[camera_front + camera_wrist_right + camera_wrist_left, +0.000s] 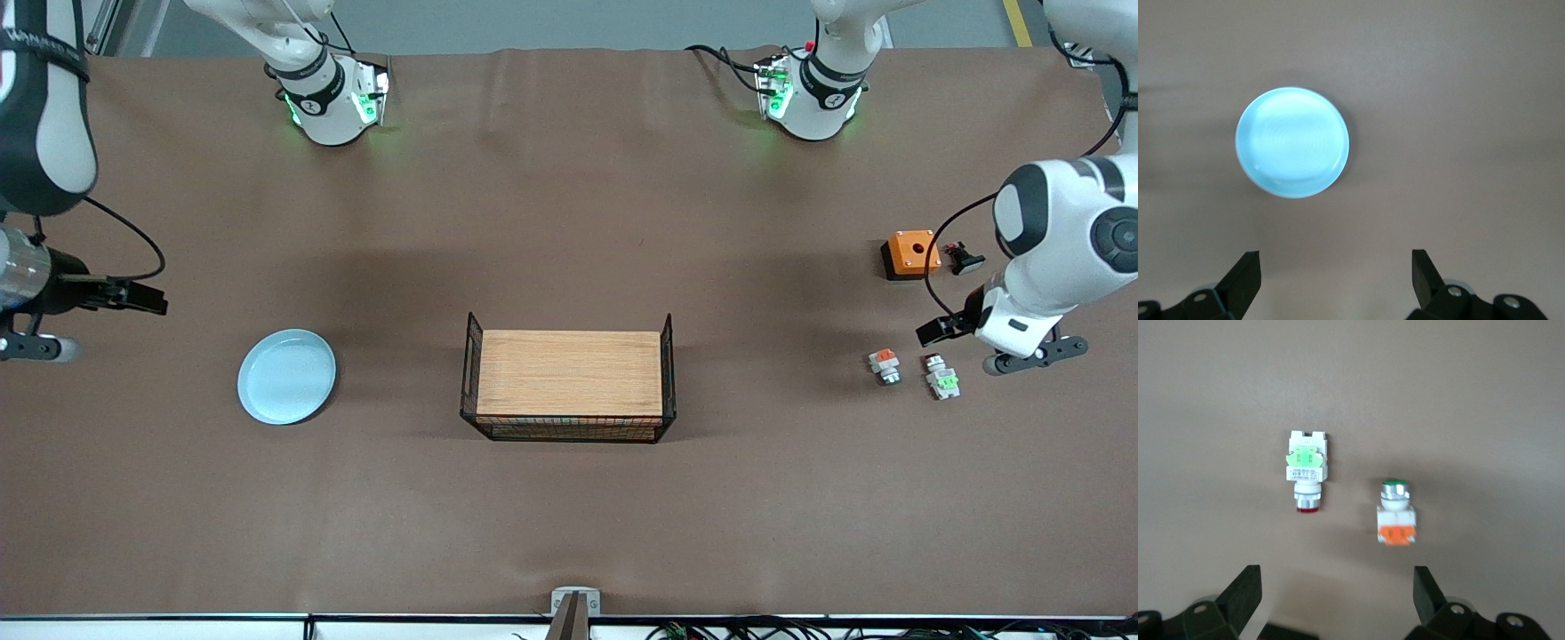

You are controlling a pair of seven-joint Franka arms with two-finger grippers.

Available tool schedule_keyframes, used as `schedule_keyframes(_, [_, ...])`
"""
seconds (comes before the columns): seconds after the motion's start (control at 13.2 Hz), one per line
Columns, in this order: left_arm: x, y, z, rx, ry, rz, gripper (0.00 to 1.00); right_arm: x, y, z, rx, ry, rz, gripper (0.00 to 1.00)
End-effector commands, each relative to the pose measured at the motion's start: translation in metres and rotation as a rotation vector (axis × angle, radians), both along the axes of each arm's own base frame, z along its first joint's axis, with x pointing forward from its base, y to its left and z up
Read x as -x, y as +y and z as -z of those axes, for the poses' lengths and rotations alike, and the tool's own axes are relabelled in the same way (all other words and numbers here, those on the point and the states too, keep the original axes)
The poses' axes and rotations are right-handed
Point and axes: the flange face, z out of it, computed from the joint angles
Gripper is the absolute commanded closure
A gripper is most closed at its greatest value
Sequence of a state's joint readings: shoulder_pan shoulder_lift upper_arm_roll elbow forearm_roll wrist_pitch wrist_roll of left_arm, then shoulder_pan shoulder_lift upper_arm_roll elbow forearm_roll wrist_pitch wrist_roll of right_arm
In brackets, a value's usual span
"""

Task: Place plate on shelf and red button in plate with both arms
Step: 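Grasp the green switch with the left gripper while the right gripper reaches the plate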

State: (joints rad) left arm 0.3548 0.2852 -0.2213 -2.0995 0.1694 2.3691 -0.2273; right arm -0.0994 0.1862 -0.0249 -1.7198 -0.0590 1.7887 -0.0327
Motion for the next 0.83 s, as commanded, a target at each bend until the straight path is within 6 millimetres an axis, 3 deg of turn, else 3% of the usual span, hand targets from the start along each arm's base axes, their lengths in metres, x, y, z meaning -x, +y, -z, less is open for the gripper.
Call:
schedule_keyframes(0.0, [-0.007,0.024,0.055,0.036,-0.012,-0.023,0.00,0.015,-0.018,0.040,0.007,-0.054,-0.020,0.00])
schedule_keyframes(0.23, [-0.019,0.034,0.080,0.051,-0.073,-0.032,0.01,0.025,-0.023,0.102,0.007,-0.123,-0.016,0.00])
schedule_keyframes(0.3, [-0.023,0.041,0.080,0.049,-0.081,-0.042,0.01,0.025,-0.024,0.125,0.002,-0.125,-0.010,0.00])
schedule_keyframes(0.45, [-0.027,0.036,0.076,0.047,-0.090,-0.042,0.01,0.024,-0.031,0.165,-0.008,-0.085,0.003,0.00])
schedule_keyframes(0.75, [-0.035,0.049,0.081,0.023,-0.095,-0.016,0.01,0.021,-0.029,0.225,-0.044,-0.068,0.039,0.01])
